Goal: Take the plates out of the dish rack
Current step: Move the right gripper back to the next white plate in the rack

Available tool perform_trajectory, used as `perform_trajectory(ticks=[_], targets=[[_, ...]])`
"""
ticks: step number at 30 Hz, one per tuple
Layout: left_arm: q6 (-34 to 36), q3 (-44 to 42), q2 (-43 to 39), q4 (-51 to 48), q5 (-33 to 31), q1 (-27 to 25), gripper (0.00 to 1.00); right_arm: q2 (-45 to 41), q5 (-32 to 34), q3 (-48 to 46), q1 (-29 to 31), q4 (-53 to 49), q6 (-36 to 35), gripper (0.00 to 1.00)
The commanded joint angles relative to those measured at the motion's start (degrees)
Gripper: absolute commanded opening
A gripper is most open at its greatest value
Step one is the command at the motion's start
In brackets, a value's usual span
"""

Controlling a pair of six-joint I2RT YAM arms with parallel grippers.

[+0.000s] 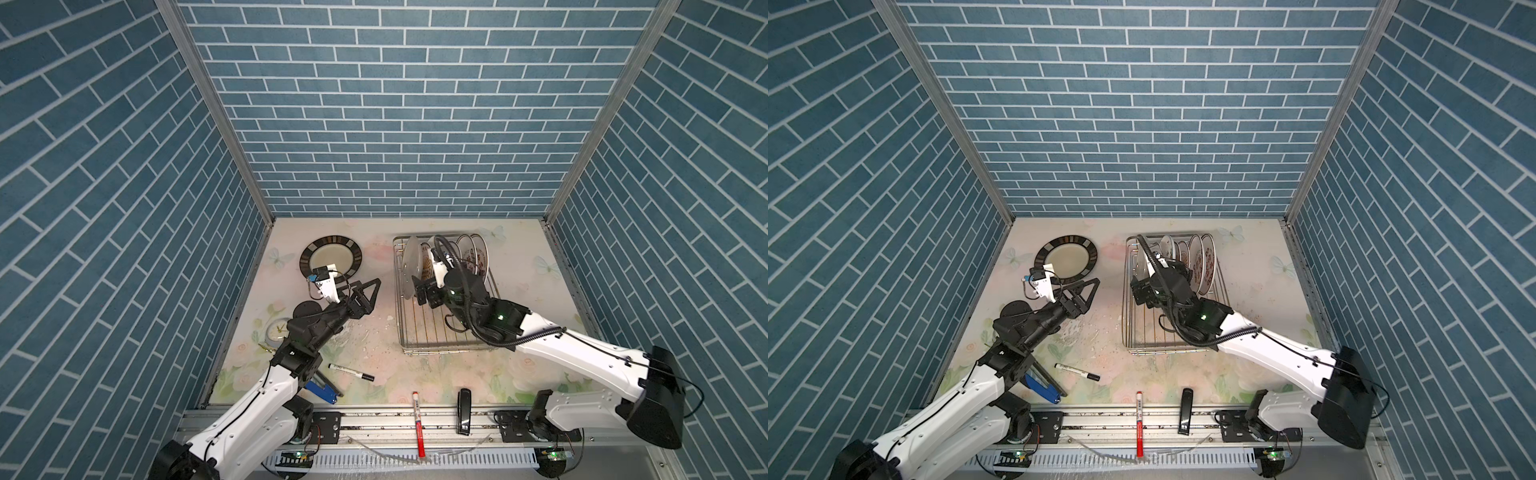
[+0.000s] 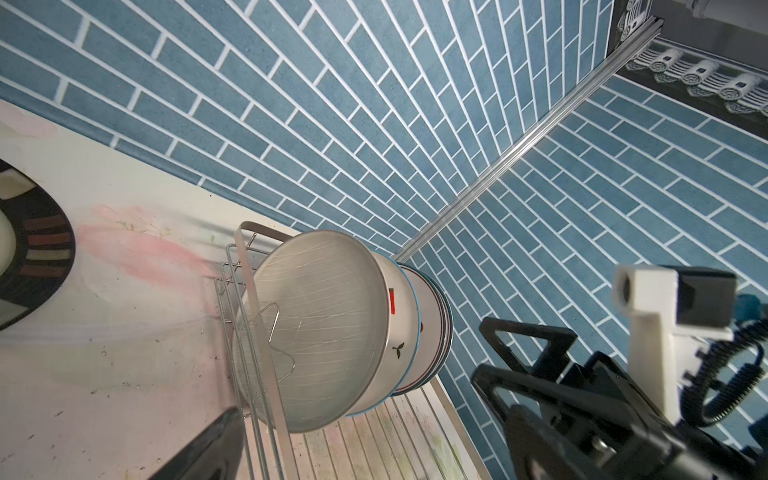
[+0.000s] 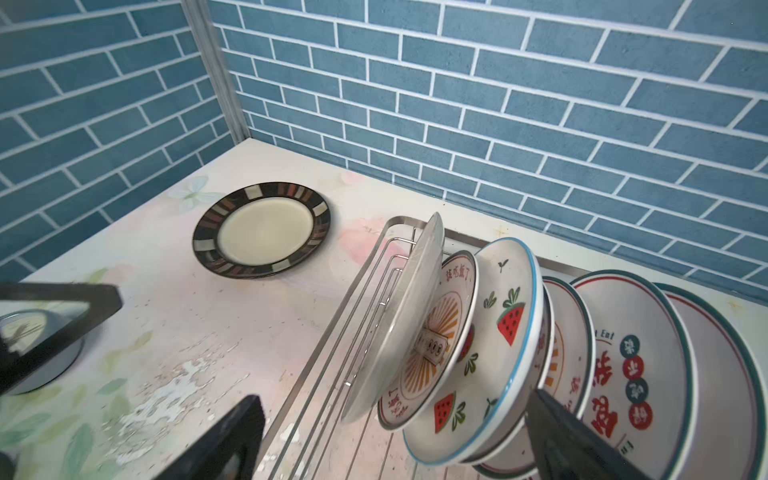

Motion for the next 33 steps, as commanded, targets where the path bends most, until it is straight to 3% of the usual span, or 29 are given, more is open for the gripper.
perform_trajectory(ticks=[1, 4, 7, 9, 12, 16, 19, 25, 28, 33], targets=[[1.14, -1.08, 0.96, 8.55, 2.86, -0.59, 1.00, 4.28, 5.69, 5.15, -0.25, 0.54, 2.59, 0.93], [1.82, -1.29, 2.04, 8.58, 3.06, -1.57, 1.00, 6.35, 4.74, 6.30, -0.35, 1.81, 4.29, 0.83], [1.33, -4.38, 4.47, 17.36, 1.90, -3.88, 1.00, 7.16, 3.57, 6.85, -0.62, 3.08, 5.55, 0.68], [0.27, -5.17, 5.37, 19.05, 2.37, -4.10, 1.00, 8.07, 4.52, 8.22, -0.83, 1.91, 6.49, 0.68], [0.88, -5.62, 5.31, 16.95, 1.22, -4.27, 1.00, 11.01, 4.41, 12.61, -1.43, -1.97, 8.00, 0.59], [1.21, -6.22, 5.51, 13.52, -5.20, -5.17, 1.00, 16.15, 7.10, 18.69, -2.14, -8.47, 9.45, 0.46], [1.74, -7.02, 5.84, 14.51, -5.54, -5.26, 1.00, 18.89, 7.86, 20.79, -2.33, -10.44, 9.83, 0.30], [1.84, -6.12, 5.71, 13.03, -6.09, -5.31, 1.00, 24.67, 10.75, 27.62, -2.63, -16.94, 11.01, 0.27], [1.58, -6.26, 6.52, 13.98, -5.98, -5.27, 1.00, 25.46, 12.48, 27.85, -2.80, -17.47, 11.89, 0.20], [0.22, -7.29, 8.31, 17.35, -5.69, -5.27, 1.00, 26.93, 14.10, 28.53, -2.99, -18.81, 12.87, 0.21]])
